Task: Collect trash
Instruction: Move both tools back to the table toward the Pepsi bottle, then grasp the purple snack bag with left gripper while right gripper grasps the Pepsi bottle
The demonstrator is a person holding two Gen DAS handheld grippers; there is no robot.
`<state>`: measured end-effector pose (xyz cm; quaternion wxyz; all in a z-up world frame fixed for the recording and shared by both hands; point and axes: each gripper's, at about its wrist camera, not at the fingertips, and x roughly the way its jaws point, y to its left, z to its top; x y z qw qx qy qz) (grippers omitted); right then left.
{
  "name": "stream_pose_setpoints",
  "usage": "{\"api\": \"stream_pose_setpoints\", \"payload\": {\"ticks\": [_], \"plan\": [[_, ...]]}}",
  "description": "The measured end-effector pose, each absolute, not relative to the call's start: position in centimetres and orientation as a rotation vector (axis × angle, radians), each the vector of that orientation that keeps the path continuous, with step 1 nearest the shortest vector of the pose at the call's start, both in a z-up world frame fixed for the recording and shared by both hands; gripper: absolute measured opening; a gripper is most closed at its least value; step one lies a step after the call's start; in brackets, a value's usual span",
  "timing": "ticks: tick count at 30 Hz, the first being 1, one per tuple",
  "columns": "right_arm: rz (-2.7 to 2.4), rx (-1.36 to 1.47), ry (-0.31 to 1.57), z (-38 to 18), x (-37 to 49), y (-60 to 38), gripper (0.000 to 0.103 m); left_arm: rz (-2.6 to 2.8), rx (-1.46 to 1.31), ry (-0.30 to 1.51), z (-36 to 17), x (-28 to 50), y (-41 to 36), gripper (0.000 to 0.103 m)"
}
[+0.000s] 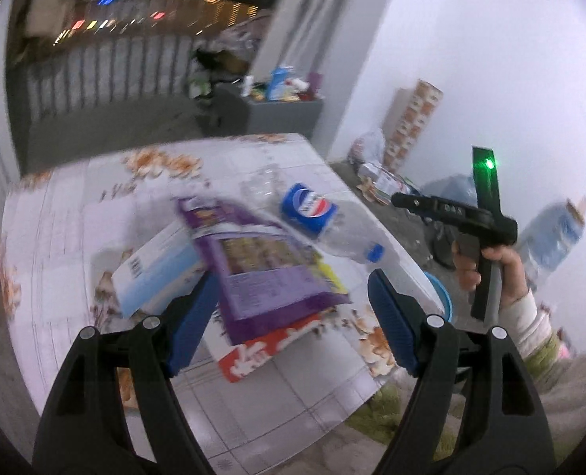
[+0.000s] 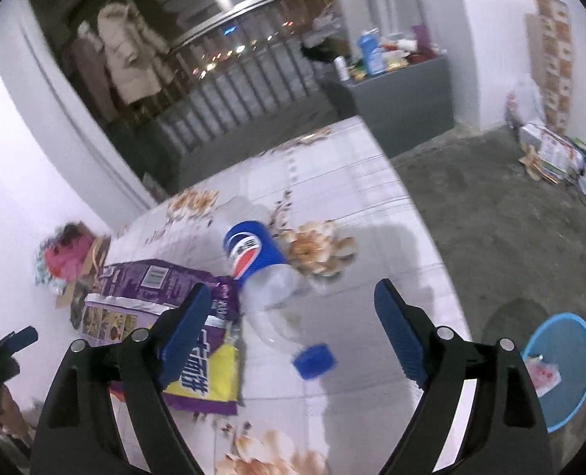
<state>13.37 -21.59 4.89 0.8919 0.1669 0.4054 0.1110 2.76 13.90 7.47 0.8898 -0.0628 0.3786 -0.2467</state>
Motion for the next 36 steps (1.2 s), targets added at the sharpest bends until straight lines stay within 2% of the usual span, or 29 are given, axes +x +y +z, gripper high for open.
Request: {"api": "stream_pose_setpoints", "payload": {"ticks": [6, 13, 16, 19, 29, 30, 33, 36], "plan": [[0.260, 0.303, 0.902, 4.2, 16.3, -18.6, 0.083, -0.501, -0.370, 0.915, 3.5, 8.2, 18.2, 0.073], [0.252, 0.329, 0.965, 2.2, 18.5, -17.7, 0.083, -0.586, -0.516, 0.999, -0.1, 12.8, 18.3, 0.070], [0.264, 0.349, 0.992, 1.4, 19.2, -17.5, 0.083, -0.627, -0.561, 1.006, -0.5, 13.8, 18.1, 0.058], [0.283, 0.352, 1.003, 1.1, 20.0, -17.2, 0.083, -0.702, -0.568, 0.968, 0.3, 14.1, 17.5, 0.049], [0.327, 0.290, 1.086, -0.3, 21.7, -15.5, 0.083, -0.783, -0.502, 0.989, 0.2, 14.4, 13.2, 0.036], [0.325, 0.284, 1.089, -0.4, 21.7, -15.4, 0.082, -0.790, -0.493, 0.992, 0.1, 14.4, 12.9, 0.034], [0.322, 0.275, 1.109, -0.8, 21.5, -15.4, 0.067, -0.815, -0.455, 0.995, 0.1, 14.1, 11.3, 0.032], [0.315, 0.318, 1.113, -1.2, 20.8, -16.0, 0.064, -0.844, -0.429, 0.982, 0.4, 13.8, 9.8, 0.030]]}}
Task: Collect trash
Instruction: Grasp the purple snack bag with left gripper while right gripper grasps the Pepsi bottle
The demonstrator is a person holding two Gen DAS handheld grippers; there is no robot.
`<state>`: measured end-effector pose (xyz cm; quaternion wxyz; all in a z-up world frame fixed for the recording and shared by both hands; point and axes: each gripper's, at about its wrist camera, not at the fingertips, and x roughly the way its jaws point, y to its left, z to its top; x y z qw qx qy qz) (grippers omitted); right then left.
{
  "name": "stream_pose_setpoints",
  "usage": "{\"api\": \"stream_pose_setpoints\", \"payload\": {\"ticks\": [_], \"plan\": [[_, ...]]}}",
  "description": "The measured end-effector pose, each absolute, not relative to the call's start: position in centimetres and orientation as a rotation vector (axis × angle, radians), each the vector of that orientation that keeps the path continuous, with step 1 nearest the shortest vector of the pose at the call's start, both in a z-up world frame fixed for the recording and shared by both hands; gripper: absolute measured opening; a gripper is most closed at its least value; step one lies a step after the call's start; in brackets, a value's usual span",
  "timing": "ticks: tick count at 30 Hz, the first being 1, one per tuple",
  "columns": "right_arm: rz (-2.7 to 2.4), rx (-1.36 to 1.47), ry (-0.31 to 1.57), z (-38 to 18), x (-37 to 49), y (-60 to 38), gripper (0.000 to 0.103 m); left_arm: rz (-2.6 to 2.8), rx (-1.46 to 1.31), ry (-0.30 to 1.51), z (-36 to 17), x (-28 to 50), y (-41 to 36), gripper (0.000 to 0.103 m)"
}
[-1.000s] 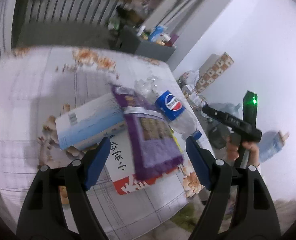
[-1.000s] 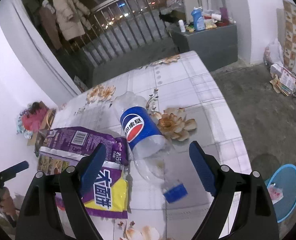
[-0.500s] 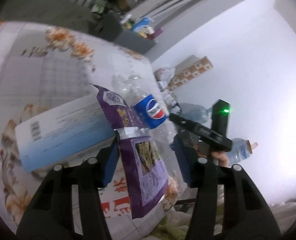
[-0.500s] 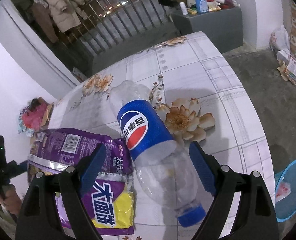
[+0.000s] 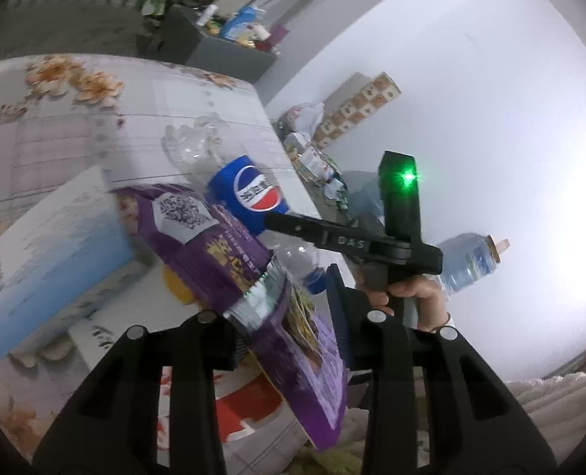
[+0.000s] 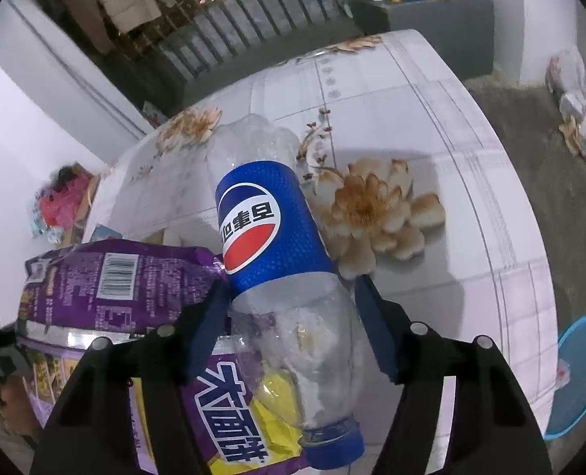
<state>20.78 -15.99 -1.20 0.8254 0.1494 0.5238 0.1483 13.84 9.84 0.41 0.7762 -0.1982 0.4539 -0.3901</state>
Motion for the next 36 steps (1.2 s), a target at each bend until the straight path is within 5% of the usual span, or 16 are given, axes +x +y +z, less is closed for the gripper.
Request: {"api": "stream_pose_setpoints", "payload": {"ticks": [13, 36], "plan": [[0.135, 0.429, 1.098, -1.1, 13.1, -21.6, 0.063, -0.786, -0.179, 1.022, -0.3, 13.9, 5.2, 0.014], [0.135, 0.543, 1.030, -2.4, 9.6, -22.9, 0.067, -0.781, -0.063, 1.017, 0.7, 13.4, 1.9, 0.004]]}}
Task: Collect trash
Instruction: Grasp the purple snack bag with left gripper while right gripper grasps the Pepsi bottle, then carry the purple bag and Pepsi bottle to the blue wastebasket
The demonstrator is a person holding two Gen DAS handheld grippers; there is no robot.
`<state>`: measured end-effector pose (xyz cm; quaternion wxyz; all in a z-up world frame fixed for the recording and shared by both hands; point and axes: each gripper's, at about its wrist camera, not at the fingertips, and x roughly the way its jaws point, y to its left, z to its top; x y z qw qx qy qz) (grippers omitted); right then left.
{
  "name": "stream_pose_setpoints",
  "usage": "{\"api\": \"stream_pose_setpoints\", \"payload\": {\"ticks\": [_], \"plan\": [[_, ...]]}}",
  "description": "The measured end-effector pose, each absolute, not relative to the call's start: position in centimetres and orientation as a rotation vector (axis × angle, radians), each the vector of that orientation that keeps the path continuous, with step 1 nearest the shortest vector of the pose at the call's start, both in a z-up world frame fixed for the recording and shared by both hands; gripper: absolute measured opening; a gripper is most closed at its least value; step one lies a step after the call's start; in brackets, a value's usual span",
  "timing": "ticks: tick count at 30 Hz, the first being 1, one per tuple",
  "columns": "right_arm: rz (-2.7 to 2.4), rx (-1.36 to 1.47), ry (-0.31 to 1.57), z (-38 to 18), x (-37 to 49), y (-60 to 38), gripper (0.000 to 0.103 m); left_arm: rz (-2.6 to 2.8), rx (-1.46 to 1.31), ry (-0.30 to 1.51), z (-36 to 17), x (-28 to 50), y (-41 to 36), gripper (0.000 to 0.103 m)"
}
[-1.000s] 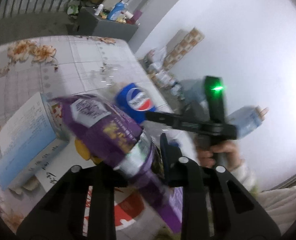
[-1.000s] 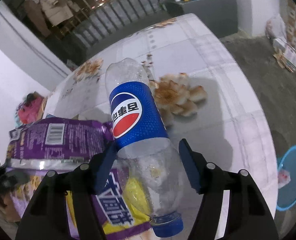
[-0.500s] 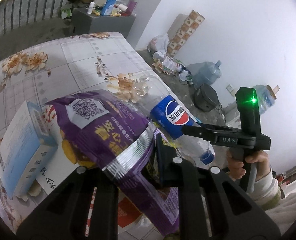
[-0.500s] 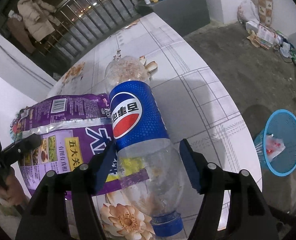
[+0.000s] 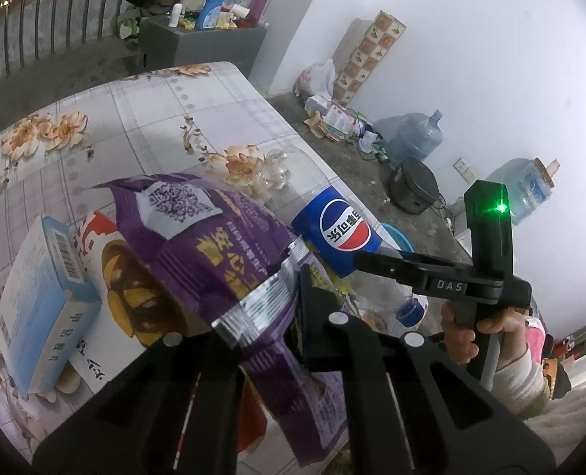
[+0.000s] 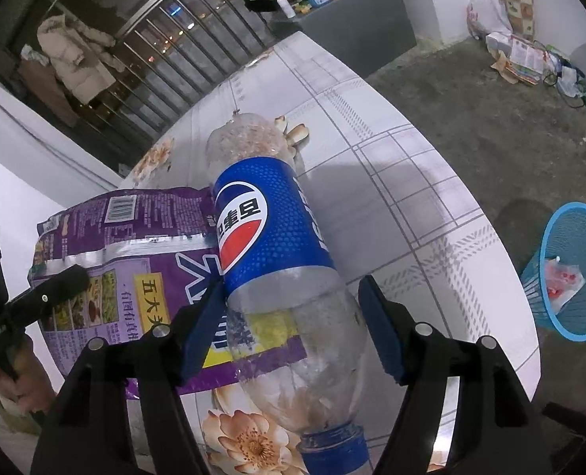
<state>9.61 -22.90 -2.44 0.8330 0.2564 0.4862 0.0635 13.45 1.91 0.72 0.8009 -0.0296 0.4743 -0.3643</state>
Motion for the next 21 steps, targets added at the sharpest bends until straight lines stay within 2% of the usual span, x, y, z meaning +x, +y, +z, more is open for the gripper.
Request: {"api": "stream_pose_setpoints", "payload": {"ticks": [21], "plan": [[0.139, 0.665, 0.923, -1.4, 7.8, -24.9, 0.061, -0.798, -0.017, 0.900, 4.8, 12.0, 0.8, 0.001]]}}
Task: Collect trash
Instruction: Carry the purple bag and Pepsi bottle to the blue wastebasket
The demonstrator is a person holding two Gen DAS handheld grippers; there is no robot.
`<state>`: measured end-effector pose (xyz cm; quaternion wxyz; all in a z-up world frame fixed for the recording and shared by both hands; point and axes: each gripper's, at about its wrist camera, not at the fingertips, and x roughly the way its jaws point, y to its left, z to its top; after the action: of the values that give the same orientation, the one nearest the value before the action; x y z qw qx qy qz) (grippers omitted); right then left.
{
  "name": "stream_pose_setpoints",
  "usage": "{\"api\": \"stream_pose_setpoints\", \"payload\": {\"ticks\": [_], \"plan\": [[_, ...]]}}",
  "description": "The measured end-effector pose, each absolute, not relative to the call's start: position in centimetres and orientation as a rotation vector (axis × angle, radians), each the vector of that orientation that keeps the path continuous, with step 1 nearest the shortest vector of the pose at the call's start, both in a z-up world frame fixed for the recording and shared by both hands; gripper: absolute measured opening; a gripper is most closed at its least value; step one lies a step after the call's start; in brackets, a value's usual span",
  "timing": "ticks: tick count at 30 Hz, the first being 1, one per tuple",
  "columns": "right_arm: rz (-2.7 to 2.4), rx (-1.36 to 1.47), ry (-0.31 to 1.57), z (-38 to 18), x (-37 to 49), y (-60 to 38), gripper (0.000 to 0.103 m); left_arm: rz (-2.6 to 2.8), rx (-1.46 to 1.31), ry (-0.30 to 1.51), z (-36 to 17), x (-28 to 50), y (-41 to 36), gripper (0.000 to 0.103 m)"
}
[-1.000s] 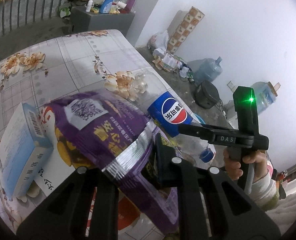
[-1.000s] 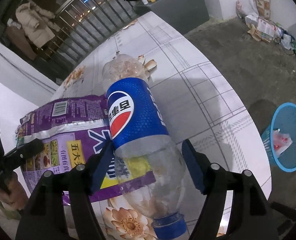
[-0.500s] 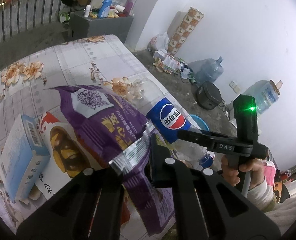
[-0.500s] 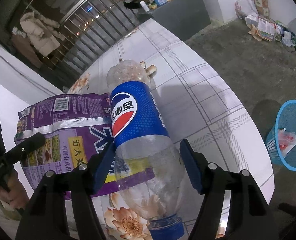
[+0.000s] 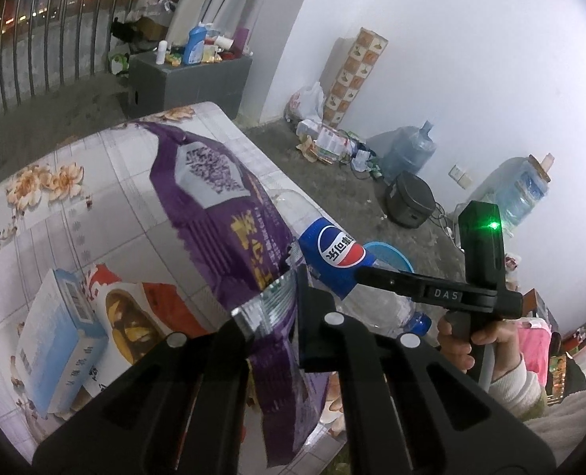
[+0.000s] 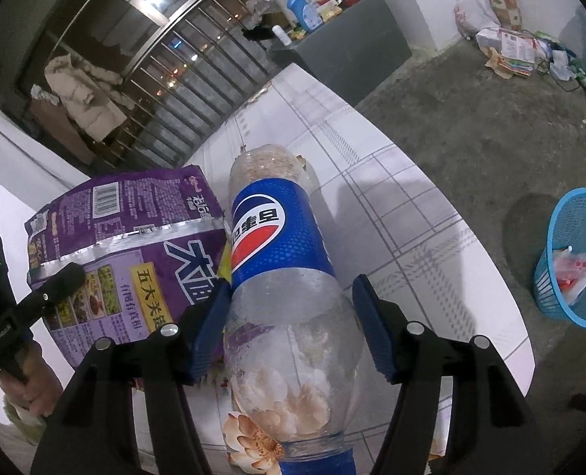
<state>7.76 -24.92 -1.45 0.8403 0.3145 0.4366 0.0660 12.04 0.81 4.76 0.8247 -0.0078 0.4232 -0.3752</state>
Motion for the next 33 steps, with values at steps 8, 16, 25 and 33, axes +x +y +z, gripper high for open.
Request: {"api": "stream_pose_setpoints", "payload": {"ticks": [8, 16, 25, 33], "plan": [[0.156, 0.692, 0.893, -1.1, 7.1, -25.4, 0.061, -0.804, -0.007, 0.872, 5.7, 12.0, 0.4, 0.001], [0.164, 0.717, 0.857, -0.3, 6.3, -26.2, 0.060, -0.815, 0.009, 0.835, 6.8, 11.5, -0.1, 0.001], [0.170, 0.761, 0.794, 0.4, 4.4, -27.7, 0.060, -0.846, 0.051, 0.792, 8.2, 10.7, -2.0, 0.001], [0.139, 0.827, 0.715, 0.7, 1.6, -30.9, 0.059, -0.899, 0.134, 0.756, 9.8, 9.3, -7.0, 0.001]]}}
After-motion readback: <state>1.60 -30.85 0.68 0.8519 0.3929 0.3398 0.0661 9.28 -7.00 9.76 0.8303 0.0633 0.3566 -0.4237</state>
